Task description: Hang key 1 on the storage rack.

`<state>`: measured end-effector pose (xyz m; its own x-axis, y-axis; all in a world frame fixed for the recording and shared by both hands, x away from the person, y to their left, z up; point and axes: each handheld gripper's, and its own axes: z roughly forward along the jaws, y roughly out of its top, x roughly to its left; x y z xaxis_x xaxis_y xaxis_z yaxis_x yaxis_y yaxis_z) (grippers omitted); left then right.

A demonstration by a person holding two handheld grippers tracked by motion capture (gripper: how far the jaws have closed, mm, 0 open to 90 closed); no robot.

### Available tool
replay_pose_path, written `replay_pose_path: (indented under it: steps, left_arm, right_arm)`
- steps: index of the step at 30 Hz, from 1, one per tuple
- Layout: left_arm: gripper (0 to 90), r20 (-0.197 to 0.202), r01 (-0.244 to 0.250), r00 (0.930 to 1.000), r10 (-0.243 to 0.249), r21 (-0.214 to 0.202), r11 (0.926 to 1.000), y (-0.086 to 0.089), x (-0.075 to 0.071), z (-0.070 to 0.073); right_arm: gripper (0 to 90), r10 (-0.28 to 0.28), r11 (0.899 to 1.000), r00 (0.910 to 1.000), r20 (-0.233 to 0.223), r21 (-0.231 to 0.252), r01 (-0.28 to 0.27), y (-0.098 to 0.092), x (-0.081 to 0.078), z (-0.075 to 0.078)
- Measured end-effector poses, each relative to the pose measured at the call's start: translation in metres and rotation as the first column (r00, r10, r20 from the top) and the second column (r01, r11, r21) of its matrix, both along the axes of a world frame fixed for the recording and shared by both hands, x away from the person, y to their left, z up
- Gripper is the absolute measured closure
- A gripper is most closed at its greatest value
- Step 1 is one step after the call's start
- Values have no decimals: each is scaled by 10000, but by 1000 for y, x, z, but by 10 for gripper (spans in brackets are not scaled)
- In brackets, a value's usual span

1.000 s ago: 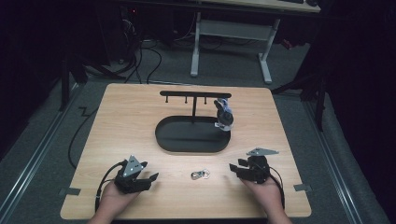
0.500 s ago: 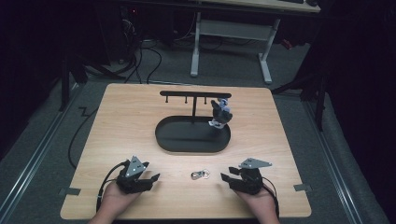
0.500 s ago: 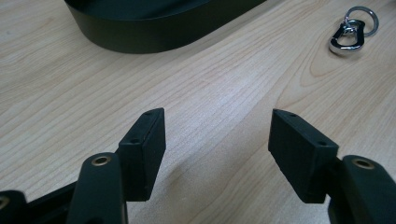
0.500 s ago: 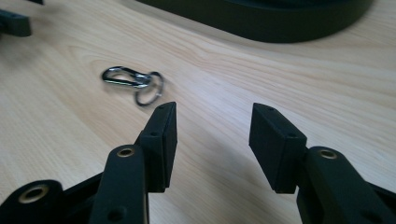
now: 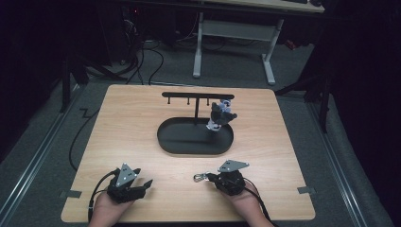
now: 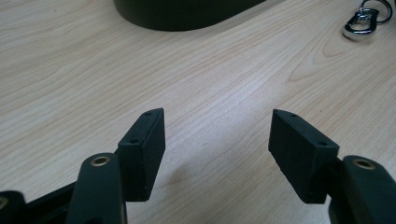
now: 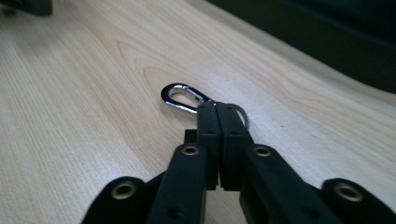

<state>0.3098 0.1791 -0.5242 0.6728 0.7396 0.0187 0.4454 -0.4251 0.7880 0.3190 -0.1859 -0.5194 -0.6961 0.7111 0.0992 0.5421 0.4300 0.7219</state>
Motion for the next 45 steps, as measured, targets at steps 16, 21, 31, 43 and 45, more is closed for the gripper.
replay_pose_path:
  steps: [16,21,31,43,45]
  left_arm:
    - [373,-64,-137,9999,138,43,9999,4,-3,-1]
    - [373,-103,-89,9999,91,142,9999,3,-3,-3]
    - [375,-38,-17,10000,17,78,10000,2,-3,-1]
    - [375,33,755,9971,-755,52,9971,-21,11,2]
    - [375,59,853,9963,-854,71,9963,-24,12,2]
  right_arm:
    - [888,-1500,9842,9878,413,-891,1532,-26,26,-5]
    - [888,-1070,9935,9931,472,-339,1087,-18,20,4]
    - [889,-186,9973,9997,142,-701,196,0,8,-2]
    - [860,-1185,9919,9928,-150,-484,1177,-46,-15,-2]
    - [837,-1362,9897,9906,-85,-465,1357,-48,-18,-1]
